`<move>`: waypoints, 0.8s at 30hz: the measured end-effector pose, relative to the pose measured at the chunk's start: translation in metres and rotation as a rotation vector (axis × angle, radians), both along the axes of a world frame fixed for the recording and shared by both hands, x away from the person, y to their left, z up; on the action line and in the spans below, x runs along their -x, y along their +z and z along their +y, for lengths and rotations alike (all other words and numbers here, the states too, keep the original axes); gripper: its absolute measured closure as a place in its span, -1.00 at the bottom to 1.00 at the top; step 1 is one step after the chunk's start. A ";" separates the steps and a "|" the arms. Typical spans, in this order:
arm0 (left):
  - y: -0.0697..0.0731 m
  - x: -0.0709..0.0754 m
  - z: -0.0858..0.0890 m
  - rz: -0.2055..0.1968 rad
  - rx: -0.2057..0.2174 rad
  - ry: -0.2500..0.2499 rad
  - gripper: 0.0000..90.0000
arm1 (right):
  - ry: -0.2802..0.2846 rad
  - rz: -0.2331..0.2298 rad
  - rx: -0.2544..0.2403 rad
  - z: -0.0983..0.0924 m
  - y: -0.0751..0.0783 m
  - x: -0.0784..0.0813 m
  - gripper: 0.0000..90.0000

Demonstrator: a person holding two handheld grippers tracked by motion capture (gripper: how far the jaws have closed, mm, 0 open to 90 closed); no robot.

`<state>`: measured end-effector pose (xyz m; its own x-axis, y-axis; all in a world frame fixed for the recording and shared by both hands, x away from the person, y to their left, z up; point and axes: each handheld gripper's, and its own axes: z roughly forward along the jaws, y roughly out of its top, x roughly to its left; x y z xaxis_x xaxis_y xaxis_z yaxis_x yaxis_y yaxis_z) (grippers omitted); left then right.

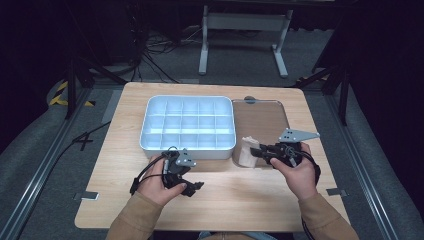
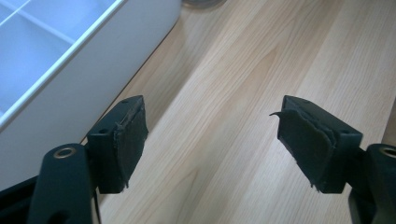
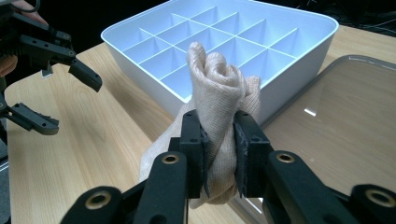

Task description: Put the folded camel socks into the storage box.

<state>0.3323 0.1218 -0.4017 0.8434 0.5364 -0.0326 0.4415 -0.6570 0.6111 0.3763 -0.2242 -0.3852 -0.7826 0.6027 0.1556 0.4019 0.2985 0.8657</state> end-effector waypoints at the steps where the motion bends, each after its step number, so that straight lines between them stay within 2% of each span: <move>1: 0.000 0.001 0.003 0.005 -0.002 0.014 -0.46 | 0.002 -0.003 0.002 0.001 0.001 -0.002 0.70; 9: 0.001 0.007 0.024 0.005 0.006 0.097 -0.45 | 0.035 0.006 0.044 0.014 0.013 -0.028 0.69; 11: 0.002 0.008 0.028 -0.009 0.008 0.112 -0.46 | 0.040 0.006 0.055 0.017 0.016 -0.033 0.69; 15: 0.002 0.010 0.033 0.000 0.038 0.120 -0.47 | 0.053 -0.002 0.073 0.023 0.020 -0.041 0.69; 16: 0.004 0.010 0.039 -0.001 0.098 0.131 -0.47 | 0.066 -0.007 0.078 0.027 0.023 -0.047 0.69; 17: 0.004 0.010 0.039 -0.001 0.098 0.131 -0.47 | 0.066 -0.007 0.078 0.027 0.023 -0.047 0.69; 19: 0.005 0.011 0.047 -0.003 0.144 0.159 -0.47 | 0.080 -0.009 0.080 0.032 0.026 -0.055 0.69; 24: 0.005 0.012 0.057 -0.003 0.147 0.205 -0.47 | 0.087 0.003 0.086 0.040 0.031 -0.064 0.68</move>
